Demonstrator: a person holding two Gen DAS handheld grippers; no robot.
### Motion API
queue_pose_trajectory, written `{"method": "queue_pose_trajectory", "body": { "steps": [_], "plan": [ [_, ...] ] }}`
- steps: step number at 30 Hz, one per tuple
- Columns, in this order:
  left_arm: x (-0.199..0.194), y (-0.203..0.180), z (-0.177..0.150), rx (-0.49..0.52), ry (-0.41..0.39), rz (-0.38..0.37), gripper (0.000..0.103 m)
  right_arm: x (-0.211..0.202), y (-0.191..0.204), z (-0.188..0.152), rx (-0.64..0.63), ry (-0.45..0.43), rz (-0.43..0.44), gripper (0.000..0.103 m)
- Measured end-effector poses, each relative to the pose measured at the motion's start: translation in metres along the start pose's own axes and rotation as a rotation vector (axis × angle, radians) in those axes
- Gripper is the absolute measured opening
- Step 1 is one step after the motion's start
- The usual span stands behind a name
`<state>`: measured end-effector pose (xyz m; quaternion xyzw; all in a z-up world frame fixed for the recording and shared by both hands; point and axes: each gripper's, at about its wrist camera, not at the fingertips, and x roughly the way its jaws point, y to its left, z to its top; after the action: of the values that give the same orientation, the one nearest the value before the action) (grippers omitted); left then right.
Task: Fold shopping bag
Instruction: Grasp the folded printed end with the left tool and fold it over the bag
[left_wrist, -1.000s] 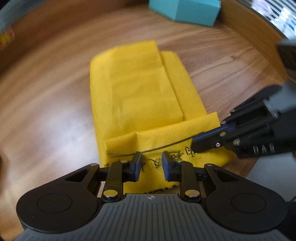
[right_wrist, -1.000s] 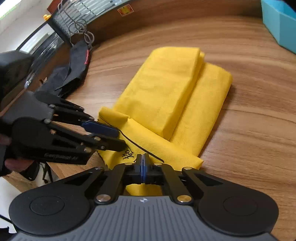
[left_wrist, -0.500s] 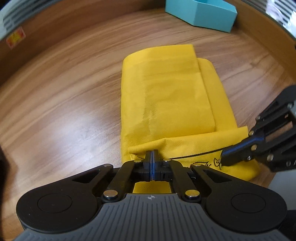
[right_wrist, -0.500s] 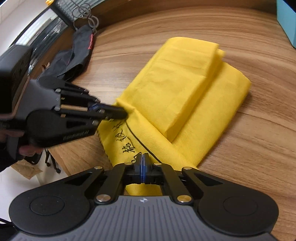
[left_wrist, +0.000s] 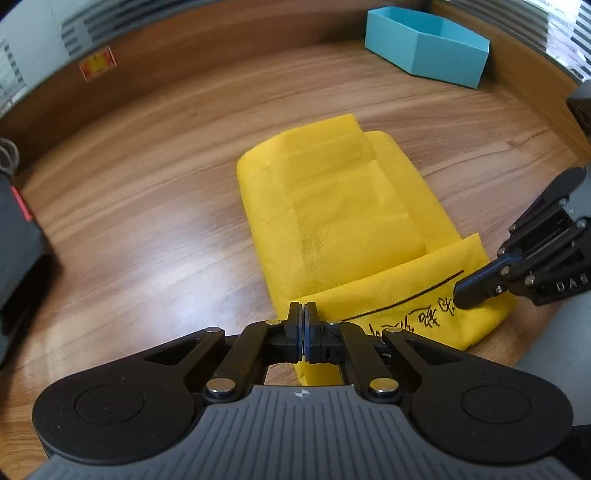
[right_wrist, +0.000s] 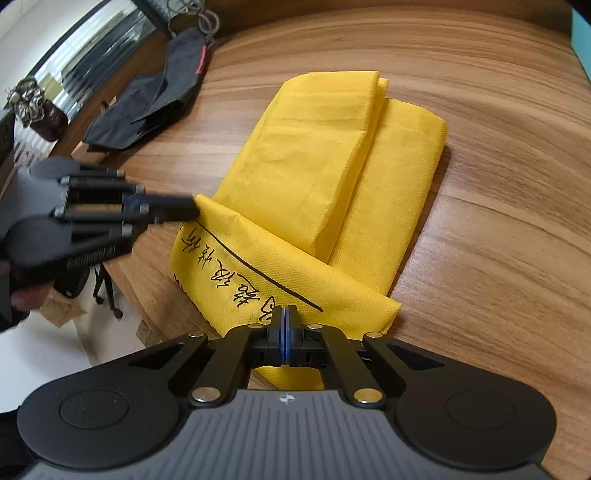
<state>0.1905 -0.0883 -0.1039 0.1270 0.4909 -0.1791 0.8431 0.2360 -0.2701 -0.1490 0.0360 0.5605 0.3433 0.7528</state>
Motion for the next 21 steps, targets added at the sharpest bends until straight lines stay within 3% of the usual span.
{"method": "queue_pose_trajectory", "body": {
  "steps": [4,9,11,15,20,21],
  "plan": [
    [0.017,-0.005,-0.009,0.027,0.039,0.006,0.003,0.000,0.002,0.000,-0.015,0.007,-0.005,0.000],
    [0.008,-0.017,-0.006,0.079,0.023,-0.014,0.000,0.000,0.002,0.001,-0.018,0.009,0.000,0.000],
    [-0.002,-0.032,-0.004,0.152,-0.001,-0.064,0.004,0.001,0.002,0.001,-0.021,0.012,0.002,0.000],
    [0.011,-0.065,-0.012,0.381,0.011,0.049,0.003,0.000,0.002,0.000,-0.026,0.018,0.007,0.000],
    [0.022,-0.087,-0.023,0.564,0.047,0.106,0.000,-0.003,0.005,-0.002,-0.073,0.004,0.004,0.000],
    [0.020,-0.087,-0.024,0.570,0.057,0.074,0.000,-0.004,0.009,-0.005,-0.106,-0.012,-0.004,0.000]
  ]
}}
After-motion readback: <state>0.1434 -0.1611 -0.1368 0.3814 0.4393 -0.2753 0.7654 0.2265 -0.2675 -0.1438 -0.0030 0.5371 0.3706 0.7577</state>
